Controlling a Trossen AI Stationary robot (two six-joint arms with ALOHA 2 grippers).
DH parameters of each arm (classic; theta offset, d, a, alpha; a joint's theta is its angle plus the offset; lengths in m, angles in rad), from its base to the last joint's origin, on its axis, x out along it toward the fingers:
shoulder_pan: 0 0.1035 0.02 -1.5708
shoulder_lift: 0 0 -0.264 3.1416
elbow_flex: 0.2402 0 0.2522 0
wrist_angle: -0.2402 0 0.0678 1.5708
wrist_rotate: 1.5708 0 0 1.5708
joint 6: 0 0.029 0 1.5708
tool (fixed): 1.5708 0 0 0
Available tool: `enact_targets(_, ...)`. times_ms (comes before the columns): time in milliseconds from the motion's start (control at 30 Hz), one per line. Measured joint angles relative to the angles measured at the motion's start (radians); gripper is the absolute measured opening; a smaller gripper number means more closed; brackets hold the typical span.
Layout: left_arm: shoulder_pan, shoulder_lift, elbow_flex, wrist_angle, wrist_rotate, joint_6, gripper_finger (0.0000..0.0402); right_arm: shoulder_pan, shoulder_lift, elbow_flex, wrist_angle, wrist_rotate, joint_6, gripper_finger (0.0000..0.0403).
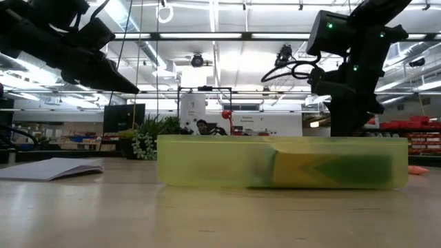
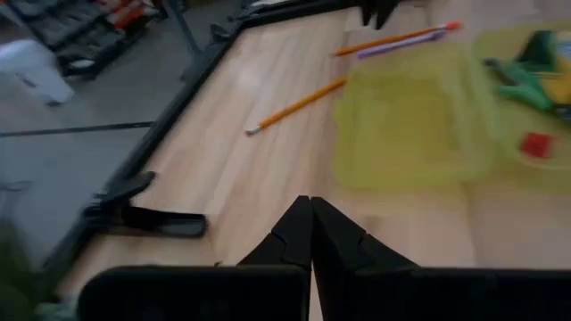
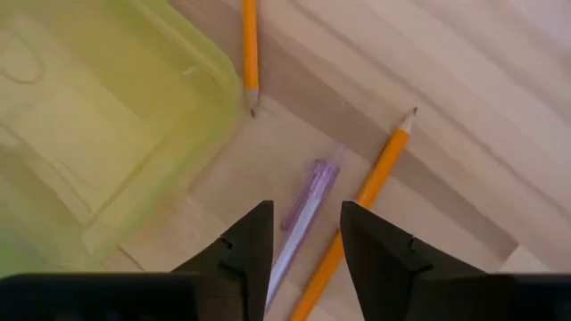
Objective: Pack school essentials
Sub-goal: Put the light pink pen into the yellow supply box
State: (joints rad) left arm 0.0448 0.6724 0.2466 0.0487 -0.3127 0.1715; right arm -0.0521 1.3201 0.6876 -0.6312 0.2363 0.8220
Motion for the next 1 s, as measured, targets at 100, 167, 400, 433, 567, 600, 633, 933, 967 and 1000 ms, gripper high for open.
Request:
enact_targets(100, -0.003, 0.0, 0.0, -0.003, 0.027, -0.004, 0.0005, 0.004, 0.019, 0.0, -0.014, -0.011, 0.033, 0.0138)
enact_targets(167, -0.004, 0.0, 0.0, -0.003, 0.029, -0.003, 0.0009, 0.011, 0.036, 0.0, -0.01, -0.02, 0.043, 0.0138)
enact_targets(400, -0.002, 0.0, 0.0, 0.019, 0.029, -0.003, 0.0022, 0.051, 0.137, 0.005, -0.004, -0.032, 0.102, 0.0138)
enact_targets(433, -0.002, 0.0, 0.0, 0.018, 0.029, -0.003, 0.0021, 0.055, 0.152, 0.009, -0.004, -0.032, 0.108, 0.0138)
enact_targets(567, -0.002, 0.0, 0.0, 0.016, 0.029, -0.003, 0.0011, 0.064, 0.203, 0.042, -0.007, -0.025, 0.11, 0.0138)
enact_targets(600, -0.002, 0.001, 0.0, 0.015, 0.029, -0.002, 0.0009, 0.064, 0.214, 0.049, -0.006, -0.027, 0.11, 0.0138)
enact_targets(633, -0.002, 0.001, 0.0, 0.014, 0.029, -0.003, 0.0008, 0.063, 0.224, 0.054, -0.006, -0.031, 0.11, 0.0138)
enact_targets(933, -0.002, 0.001, 0.0, 0.014, 0.024, 0.004, 0.0021, 0.053, 0.254, 0.063, -0.004, -0.081, 0.139, 0.0092)
enact_targets(967, -0.002, 0.001, 0.0, 0.014, 0.021, 0.013, 0.0023, 0.053, 0.254, 0.063, -0.004, -0.084, 0.144, 0.0081)
enact_targets(1000, -0.002, 0.001, 0.0, 0.014, 0.021, 0.021, 0.0024, 0.053, 0.254, 0.063, -0.004, -0.085, 0.147, 0.007)
